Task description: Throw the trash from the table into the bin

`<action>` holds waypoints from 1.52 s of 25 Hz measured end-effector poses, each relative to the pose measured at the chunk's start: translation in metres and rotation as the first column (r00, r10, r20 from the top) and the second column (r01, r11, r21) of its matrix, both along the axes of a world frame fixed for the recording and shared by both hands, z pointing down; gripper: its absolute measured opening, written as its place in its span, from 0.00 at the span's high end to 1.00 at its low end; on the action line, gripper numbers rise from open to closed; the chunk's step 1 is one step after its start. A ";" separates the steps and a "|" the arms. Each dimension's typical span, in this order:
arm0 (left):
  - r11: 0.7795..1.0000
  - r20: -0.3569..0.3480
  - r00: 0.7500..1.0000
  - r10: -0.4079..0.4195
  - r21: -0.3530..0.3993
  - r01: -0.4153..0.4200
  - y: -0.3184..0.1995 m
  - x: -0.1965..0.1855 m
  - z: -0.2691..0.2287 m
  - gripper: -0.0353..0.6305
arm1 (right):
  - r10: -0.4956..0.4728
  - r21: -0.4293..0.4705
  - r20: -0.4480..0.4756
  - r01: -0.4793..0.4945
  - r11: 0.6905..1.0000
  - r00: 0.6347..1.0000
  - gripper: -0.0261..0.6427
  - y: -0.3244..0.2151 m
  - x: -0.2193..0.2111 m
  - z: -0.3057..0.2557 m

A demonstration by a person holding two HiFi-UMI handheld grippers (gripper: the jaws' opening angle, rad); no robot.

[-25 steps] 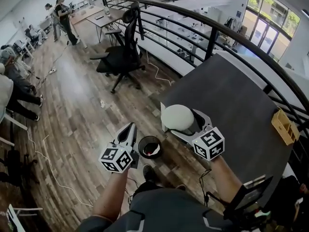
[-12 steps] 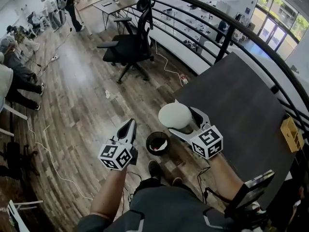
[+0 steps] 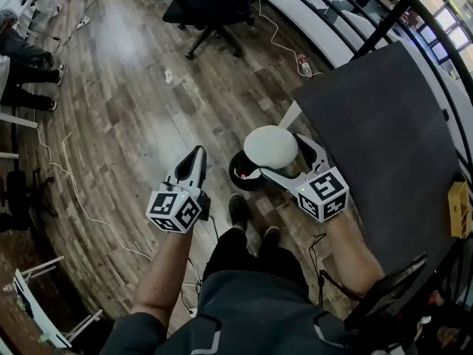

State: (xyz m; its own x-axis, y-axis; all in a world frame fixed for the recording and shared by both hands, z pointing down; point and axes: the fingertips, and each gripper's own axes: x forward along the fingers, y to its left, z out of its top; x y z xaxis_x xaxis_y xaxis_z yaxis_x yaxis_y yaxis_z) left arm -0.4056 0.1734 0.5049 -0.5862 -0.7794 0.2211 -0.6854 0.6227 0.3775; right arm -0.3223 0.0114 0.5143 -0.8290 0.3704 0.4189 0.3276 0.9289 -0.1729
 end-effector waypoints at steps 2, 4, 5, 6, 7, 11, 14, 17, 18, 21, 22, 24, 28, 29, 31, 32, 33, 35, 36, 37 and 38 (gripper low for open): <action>1.000 -0.017 1.000 -0.014 -0.023 0.013 0.002 -0.006 0.028 0.93 | -0.012 -0.006 -0.032 0.012 1.000 0.999 0.21 0.002 -0.005 0.033; 0.999 -0.050 0.998 -0.023 -0.050 0.020 0.004 -0.008 0.058 0.93 | -0.021 -0.015 -0.068 0.020 1.000 0.997 0.22 0.004 -0.007 0.066; 0.998 -0.065 0.998 -0.024 -0.063 0.020 0.004 -0.010 0.073 0.93 | -0.025 -0.023 -0.085 0.024 0.999 0.996 0.21 0.005 -0.008 0.083; 0.997 -0.073 0.997 -0.021 -0.073 0.015 0.004 -0.012 0.088 0.93 | -0.032 -0.031 -0.099 0.029 0.999 0.995 0.22 0.006 -0.011 0.100; 0.997 -0.076 0.997 -0.013 -0.082 0.006 0.004 -0.015 0.103 0.93 | -0.042 -0.039 -0.112 0.037 0.999 0.993 0.22 0.008 -0.014 0.117; 0.989 -0.097 0.995 0.002 -0.148 -0.017 0.005 -0.031 0.168 0.93 | -0.084 -0.025 -0.189 0.081 0.996 0.978 0.21 0.012 -0.018 0.190; 0.984 -0.144 0.990 0.011 -0.176 -0.037 0.004 -0.030 0.216 0.93 | -0.096 -0.017 -0.248 0.094 0.995 0.964 0.21 0.012 -0.015 0.244; 0.973 -0.169 0.984 0.065 -0.207 -0.100 0.001 -0.017 0.260 0.93 | -0.085 -0.033 -0.303 0.078 0.996 0.949 0.21 0.018 -0.010 0.294; 0.966 -0.172 0.981 0.093 -0.221 -0.131 -0.002 -0.011 0.274 0.93 | -0.091 -0.035 -0.323 0.084 0.996 0.942 0.22 0.022 -0.007 0.312; 0.950 -0.201 0.968 0.152 -0.242 -0.199 -0.009 0.005 0.316 0.93 | -0.128 -0.031 -0.371 0.125 0.992 0.920 0.22 0.032 0.002 0.363; 0.948 -0.217 0.964 0.153 -0.243 -0.206 -0.009 0.007 0.330 0.93 | -0.130 -0.033 -0.381 0.127 0.991 0.915 0.21 0.034 0.003 0.377; 0.945 -0.244 0.958 0.149 -0.250 -0.211 -0.009 0.010 0.357 0.93 | -0.116 -0.046 -0.403 0.106 0.993 0.908 0.22 0.036 0.005 0.406; 0.955 -0.294 0.951 0.098 -0.243 -0.173 -0.006 0.011 0.415 0.93 | -0.106 -0.083 -0.465 0.076 0.994 0.879 0.21 0.045 0.013 0.467; 0.956 -0.304 0.949 0.083 -0.244 -0.162 -0.007 0.010 0.430 0.93 | -0.113 -0.082 -0.472 0.084 0.993 0.874 0.22 0.046 0.014 0.482; 0.954 -0.315 0.946 0.072 -0.255 -0.157 -0.010 0.009 0.460 0.93 | -0.126 -0.071 -0.478 0.105 0.992 0.869 0.21 0.047 0.015 0.509; 0.952 -0.319 0.945 0.071 -0.261 -0.160 -0.011 0.010 0.474 0.93 | -0.127 -0.068 -0.481 0.108 0.992 0.867 0.21 0.047 0.015 0.523; 0.950 -0.323 0.944 0.071 -0.267 -0.163 -0.012 0.011 0.487 0.93 | -0.124 -0.067 -0.487 0.105 0.992 0.864 0.21 0.046 0.016 0.536; 0.947 -0.333 0.941 0.062 -0.277 -0.160 -0.011 0.014 0.510 0.93 | -0.117 -0.062 -0.503 0.099 0.993 0.856 0.22 0.044 0.018 0.559; 0.947 -0.338 0.940 0.054 -0.281 -0.155 -0.010 0.014 0.520 0.93 | -0.115 -0.055 -0.511 0.101 0.993 0.852 0.21 0.043 0.018 0.569; 0.947 -0.342 0.938 0.045 -0.285 -0.149 -0.008 0.015 0.529 0.93 | -0.118 -0.045 -0.516 0.111 0.993 0.848 0.22 0.043 0.017 0.579; 0.947 -0.347 0.937 0.035 -0.288 -0.142 -0.007 0.015 0.538 0.93 | -0.124 -0.033 -0.521 0.126 0.992 0.844 0.21 0.043 0.016 0.587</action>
State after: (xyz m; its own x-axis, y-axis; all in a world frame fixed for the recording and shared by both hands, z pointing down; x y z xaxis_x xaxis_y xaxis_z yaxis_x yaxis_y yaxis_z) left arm -0.3906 0.1667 1.0429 -0.3685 -0.6879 0.6253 -0.6105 0.6863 0.3953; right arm -0.3064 0.0546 1.1017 -0.4354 0.4545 0.7771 0.3035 0.8868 -0.3486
